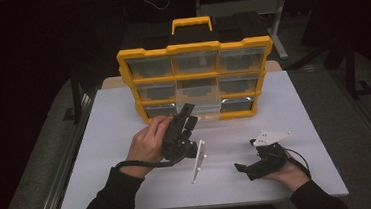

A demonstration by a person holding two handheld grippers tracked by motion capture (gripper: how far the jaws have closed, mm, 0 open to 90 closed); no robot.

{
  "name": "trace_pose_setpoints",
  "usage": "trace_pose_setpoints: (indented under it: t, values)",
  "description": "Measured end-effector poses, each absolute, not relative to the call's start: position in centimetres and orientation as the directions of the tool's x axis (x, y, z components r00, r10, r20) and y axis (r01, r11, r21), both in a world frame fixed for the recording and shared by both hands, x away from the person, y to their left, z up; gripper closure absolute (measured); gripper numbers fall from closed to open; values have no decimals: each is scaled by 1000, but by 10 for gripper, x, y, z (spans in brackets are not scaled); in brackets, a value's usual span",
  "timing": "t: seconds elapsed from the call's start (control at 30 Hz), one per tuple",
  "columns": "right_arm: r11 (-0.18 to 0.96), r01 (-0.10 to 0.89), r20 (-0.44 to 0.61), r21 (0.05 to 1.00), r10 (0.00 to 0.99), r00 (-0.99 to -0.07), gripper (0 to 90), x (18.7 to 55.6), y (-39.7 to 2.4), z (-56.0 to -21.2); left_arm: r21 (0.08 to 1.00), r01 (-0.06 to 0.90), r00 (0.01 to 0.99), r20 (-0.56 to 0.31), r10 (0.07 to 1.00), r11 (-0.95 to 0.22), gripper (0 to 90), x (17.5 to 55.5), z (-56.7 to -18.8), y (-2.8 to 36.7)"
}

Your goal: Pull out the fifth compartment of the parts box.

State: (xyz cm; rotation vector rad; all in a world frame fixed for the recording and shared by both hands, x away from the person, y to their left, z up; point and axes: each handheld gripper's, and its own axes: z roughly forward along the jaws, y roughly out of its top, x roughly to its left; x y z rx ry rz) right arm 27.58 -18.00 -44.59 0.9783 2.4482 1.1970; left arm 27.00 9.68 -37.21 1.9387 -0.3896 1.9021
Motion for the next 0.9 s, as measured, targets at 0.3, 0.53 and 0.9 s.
trace_pose_setpoints:
  t: [0.3,0.53,0.9]
  values:
    - [439,463,71,770,663,-745,0,276,-179,-447,109,-458,43,994,101,-882,360,265,-373,113]
    - [441,462,70,770,660,-748,0,276,-178,-447,119,-456,49,993,109,-882,334,263,-379,125]
    - [444,460,69,769,658,-750,0,276,-178,-447,112,-434,58,994,97,-894,281,263,-395,140]
